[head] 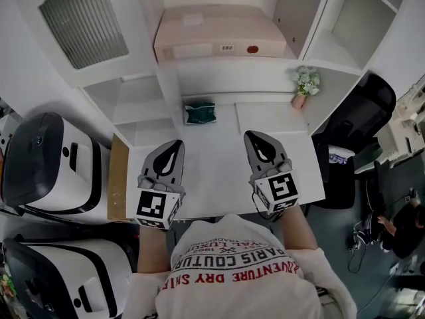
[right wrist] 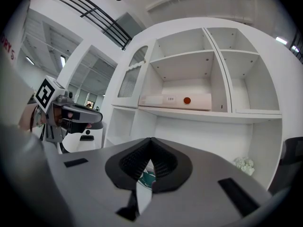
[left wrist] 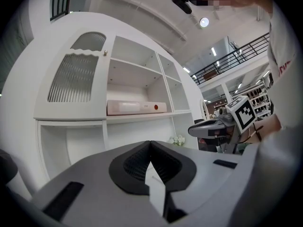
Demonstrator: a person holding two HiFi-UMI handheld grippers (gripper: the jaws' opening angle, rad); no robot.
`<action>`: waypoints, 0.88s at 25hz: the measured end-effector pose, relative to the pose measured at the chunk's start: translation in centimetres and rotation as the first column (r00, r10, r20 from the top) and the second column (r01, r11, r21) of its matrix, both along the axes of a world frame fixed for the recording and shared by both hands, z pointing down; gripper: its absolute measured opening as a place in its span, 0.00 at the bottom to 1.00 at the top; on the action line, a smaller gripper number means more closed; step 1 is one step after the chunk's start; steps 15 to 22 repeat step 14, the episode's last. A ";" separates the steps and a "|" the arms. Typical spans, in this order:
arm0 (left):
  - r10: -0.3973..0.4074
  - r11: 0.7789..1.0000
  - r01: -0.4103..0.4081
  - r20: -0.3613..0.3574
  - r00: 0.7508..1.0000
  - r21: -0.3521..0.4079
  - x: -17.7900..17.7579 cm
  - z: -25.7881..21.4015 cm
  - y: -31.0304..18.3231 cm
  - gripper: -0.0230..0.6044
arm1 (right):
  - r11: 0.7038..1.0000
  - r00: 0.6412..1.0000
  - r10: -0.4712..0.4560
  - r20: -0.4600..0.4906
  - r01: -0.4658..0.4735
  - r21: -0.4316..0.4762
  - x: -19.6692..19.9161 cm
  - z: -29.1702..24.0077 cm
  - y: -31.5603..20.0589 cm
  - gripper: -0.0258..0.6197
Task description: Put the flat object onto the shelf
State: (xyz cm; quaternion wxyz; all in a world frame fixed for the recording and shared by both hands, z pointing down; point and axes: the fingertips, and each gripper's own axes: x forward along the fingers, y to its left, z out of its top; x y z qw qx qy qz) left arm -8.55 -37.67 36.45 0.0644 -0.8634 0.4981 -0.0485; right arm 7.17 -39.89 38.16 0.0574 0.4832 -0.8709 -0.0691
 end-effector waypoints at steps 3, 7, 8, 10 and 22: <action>-0.002 1.000 0.002 -0.001 1.000 0.004 0.2 -0.2 -0.3 0.06 | 1.000 1.000 0.000 0.018 -0.001 0.025 0.1 -0.5 -0.1 0.08; -0.002 1.000 0.002 -0.001 1.000 0.011 0.3 -0.4 -0.5 0.06 | 0.999 1.000 -0.007 0.022 0.006 0.033 0.1 -0.8 -0.3 0.08; -0.002 1.000 0.002 -0.001 1.000 0.011 0.4 -0.5 -0.5 0.06 | 0.999 1.000 -0.009 0.020 0.008 0.035 0.1 -0.9 -0.3 0.08; -0.003 1.000 0.003 -0.003 1.000 0.012 0.4 -0.6 -0.6 0.06 | 0.999 1.000 -0.014 0.016 0.013 0.042 0.0 -1.0 -0.3 0.08; -0.007 1.000 0.007 -0.007 1.000 0.017 0.4 -0.7 -0.6 0.06 | 0.999 1.000 -0.008 0.019 0.007 0.046 0.0 -1.3 -0.4 0.08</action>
